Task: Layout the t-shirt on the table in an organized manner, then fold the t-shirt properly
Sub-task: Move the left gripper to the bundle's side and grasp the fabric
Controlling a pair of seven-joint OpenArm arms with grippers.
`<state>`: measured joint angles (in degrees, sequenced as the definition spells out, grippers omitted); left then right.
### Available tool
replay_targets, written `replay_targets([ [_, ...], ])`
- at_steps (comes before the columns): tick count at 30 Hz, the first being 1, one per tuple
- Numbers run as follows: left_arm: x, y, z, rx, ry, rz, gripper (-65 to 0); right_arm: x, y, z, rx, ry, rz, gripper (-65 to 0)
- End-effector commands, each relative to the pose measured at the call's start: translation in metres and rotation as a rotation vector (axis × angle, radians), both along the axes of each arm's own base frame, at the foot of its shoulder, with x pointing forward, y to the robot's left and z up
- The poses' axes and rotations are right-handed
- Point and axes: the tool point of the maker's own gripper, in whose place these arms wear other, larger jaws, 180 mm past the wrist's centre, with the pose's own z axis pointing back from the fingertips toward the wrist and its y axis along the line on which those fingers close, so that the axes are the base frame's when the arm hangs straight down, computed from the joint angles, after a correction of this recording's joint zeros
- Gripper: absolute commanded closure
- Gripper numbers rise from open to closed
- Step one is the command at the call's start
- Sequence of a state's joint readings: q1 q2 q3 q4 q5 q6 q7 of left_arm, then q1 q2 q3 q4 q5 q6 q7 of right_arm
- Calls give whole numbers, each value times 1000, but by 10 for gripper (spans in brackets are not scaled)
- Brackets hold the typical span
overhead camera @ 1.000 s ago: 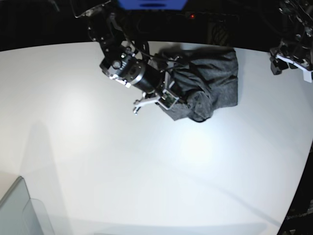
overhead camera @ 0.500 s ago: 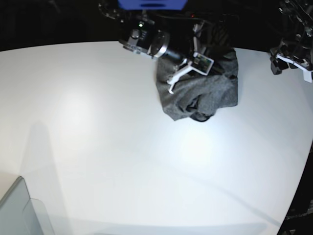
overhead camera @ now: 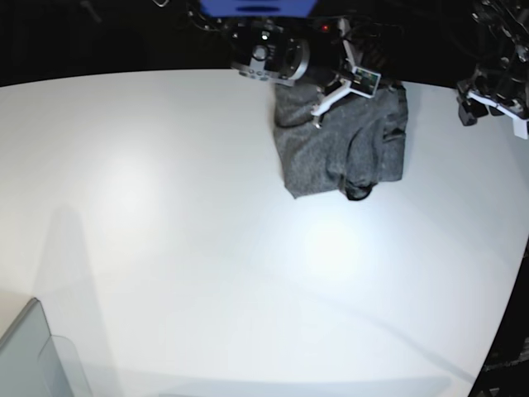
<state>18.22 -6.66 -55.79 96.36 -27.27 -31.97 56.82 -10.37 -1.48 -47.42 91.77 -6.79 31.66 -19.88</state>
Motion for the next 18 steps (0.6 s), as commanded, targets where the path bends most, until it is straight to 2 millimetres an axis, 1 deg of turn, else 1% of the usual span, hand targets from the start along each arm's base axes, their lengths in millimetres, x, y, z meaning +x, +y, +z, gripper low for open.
replay_targets([
  [1,5,6,10,22,-31,-7,-438,-2,16,15,60,-3,0,0],
  [2,4,6,10,22,-31,-6,-438,-3,16,13,55,3,0,0],
  [4,4,9,13,31,-35,-3,-438,-5,17,7,44,16,3,-44],
  [7,-1,23,21,55,-47,37,-438,-8,17,5,43,24,3,-163],
  [9,-1,27,24,59,-58,51,-438,-7,15,7,46,21,-2,-237],
  [10,0,26,25,49,-70,50,-438,-5,14,10,52,14,-7,-274],
  [12,7,20,31,9,-121,46,-438,-8,8,13,56,9,-11,-336],
  [14,17,16,44,-32,-190,30,-438,-6,0,24,76,-10,-33,-388],
  [15,22,14,50,-50,-221,26,-438,-7,-1,30,88,-13,-42,-405],
  [16,26,10,54,-77,-254,21,-438,-4,-8,32,89,-20,-58,-419],
  [18,48,-4,66,-127,-330,-8,-438,-2,-18,35,90,-25,-85,-427],
])
